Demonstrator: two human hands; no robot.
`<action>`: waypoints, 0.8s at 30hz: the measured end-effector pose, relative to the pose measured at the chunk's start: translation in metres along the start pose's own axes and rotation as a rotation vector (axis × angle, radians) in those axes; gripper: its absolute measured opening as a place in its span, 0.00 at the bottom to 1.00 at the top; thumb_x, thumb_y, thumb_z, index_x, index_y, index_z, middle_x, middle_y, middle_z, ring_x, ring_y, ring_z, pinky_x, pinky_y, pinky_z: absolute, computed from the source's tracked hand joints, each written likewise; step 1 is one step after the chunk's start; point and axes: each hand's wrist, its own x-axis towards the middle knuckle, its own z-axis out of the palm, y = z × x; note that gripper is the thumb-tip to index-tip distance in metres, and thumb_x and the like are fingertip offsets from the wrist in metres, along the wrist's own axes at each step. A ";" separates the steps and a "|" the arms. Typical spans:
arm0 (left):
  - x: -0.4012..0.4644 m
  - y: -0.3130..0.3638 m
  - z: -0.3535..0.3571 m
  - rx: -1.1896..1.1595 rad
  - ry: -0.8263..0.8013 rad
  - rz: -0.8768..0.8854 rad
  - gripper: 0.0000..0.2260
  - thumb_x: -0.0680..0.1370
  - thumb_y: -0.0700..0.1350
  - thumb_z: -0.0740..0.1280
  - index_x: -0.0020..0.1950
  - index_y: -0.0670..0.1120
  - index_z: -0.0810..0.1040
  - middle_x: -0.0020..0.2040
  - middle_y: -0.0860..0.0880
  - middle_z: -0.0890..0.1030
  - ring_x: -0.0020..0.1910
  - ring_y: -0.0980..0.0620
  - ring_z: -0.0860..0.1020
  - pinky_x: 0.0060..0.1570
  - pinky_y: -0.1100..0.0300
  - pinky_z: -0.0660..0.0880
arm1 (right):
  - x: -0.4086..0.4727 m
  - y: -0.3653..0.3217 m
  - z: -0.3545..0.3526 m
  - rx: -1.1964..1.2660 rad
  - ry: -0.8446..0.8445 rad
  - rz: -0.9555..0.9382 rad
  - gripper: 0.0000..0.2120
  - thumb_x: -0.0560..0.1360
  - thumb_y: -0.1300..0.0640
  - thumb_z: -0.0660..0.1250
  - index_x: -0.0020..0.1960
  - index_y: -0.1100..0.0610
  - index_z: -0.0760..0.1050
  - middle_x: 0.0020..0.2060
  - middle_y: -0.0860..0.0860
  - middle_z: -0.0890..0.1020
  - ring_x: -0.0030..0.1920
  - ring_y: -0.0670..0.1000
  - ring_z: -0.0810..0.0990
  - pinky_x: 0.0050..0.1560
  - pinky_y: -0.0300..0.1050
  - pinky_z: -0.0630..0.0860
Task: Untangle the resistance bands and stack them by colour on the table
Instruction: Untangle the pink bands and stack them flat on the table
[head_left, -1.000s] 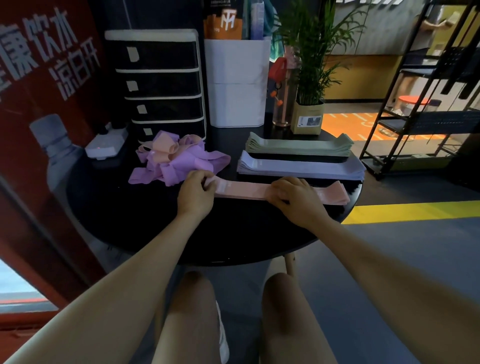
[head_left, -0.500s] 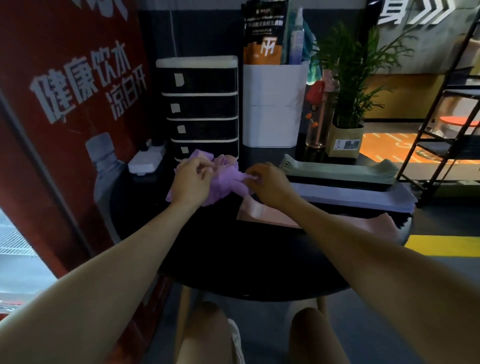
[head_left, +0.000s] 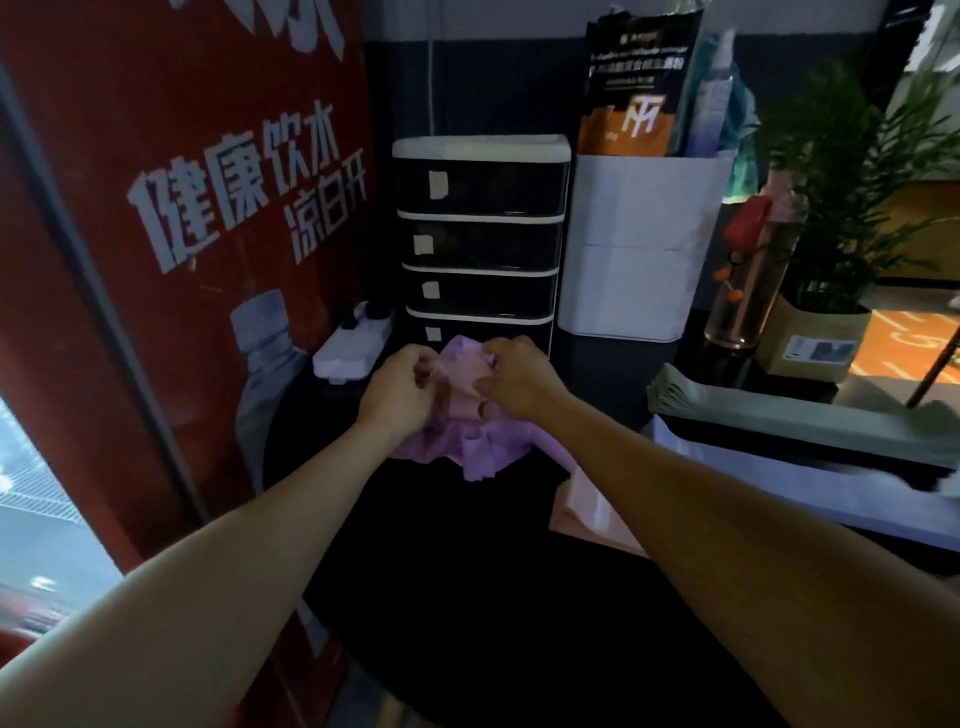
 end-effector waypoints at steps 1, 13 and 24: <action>0.002 -0.002 0.000 -0.014 0.004 -0.009 0.13 0.78 0.38 0.63 0.62 0.41 0.73 0.56 0.45 0.77 0.53 0.49 0.75 0.56 0.60 0.69 | 0.003 0.001 0.003 0.000 -0.011 0.011 0.23 0.72 0.55 0.68 0.66 0.57 0.71 0.60 0.59 0.74 0.57 0.60 0.76 0.59 0.53 0.74; 0.007 0.024 -0.016 -0.064 -0.114 0.113 0.22 0.71 0.40 0.73 0.64 0.43 0.72 0.61 0.45 0.74 0.58 0.49 0.75 0.54 0.61 0.71 | -0.014 -0.016 -0.047 0.403 0.217 -0.137 0.06 0.73 0.66 0.67 0.49 0.62 0.81 0.37 0.51 0.79 0.36 0.46 0.76 0.43 0.38 0.74; -0.018 0.102 -0.063 -0.254 0.014 0.263 0.01 0.76 0.37 0.67 0.44 0.41 0.77 0.42 0.45 0.78 0.44 0.49 0.76 0.48 0.54 0.74 | -0.057 -0.056 -0.126 0.776 0.218 -0.242 0.09 0.76 0.69 0.62 0.52 0.64 0.80 0.44 0.54 0.82 0.45 0.46 0.81 0.45 0.37 0.81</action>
